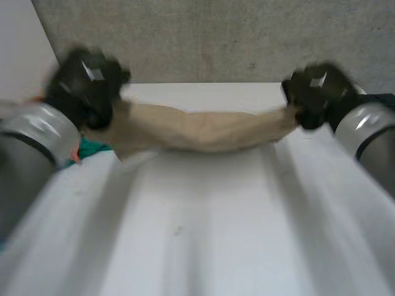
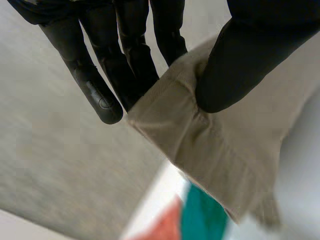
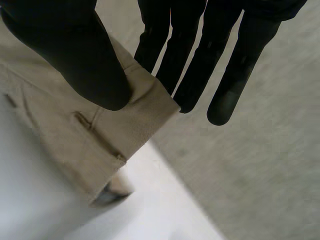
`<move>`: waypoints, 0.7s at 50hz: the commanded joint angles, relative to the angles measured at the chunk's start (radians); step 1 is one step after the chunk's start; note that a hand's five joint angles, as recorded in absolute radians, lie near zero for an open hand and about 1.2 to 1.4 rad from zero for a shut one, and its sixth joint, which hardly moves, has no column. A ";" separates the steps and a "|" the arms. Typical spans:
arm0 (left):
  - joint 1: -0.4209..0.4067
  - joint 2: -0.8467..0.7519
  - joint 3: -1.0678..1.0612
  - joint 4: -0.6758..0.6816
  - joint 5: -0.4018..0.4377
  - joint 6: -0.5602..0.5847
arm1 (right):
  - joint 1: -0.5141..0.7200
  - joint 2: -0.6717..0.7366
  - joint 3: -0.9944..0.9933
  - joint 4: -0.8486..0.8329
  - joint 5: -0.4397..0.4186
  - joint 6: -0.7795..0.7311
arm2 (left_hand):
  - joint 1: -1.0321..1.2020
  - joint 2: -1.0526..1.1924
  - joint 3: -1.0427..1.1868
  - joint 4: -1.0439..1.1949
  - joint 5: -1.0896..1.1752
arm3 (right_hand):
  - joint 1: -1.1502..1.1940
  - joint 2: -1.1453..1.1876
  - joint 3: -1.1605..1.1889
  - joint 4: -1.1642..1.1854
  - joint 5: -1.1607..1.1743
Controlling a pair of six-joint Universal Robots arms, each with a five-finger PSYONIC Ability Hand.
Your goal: Fold the laundry.
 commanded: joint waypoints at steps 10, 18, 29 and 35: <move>0.104 -0.213 0.384 -0.236 0.102 -0.176 | 0.004 0.153 -0.326 0.211 0.008 0.114 | 0.241 0.201 0.206 0.199 0.227 | 0.348 0.234 0.216 0.201 0.242; 0.117 -0.514 0.706 -0.173 0.165 -0.176 | 0.039 0.395 -0.530 0.131 0.089 0.138 | 0.241 0.201 0.206 0.199 0.227 | 0.348 0.234 0.216 0.201 0.242; 0.135 -0.475 0.952 0.304 0.085 -0.435 | 0.032 0.442 -0.837 -0.421 0.246 0.291 | 0.241 0.201 0.206 0.199 0.227 | 0.348 0.234 0.216 0.201 0.242; 0.109 -0.458 0.861 0.236 0.127 -0.451 | 0.044 0.413 -0.785 -0.414 0.140 0.295 | 0.241 0.201 0.206 0.199 0.227 | 0.348 0.234 0.216 0.201 0.242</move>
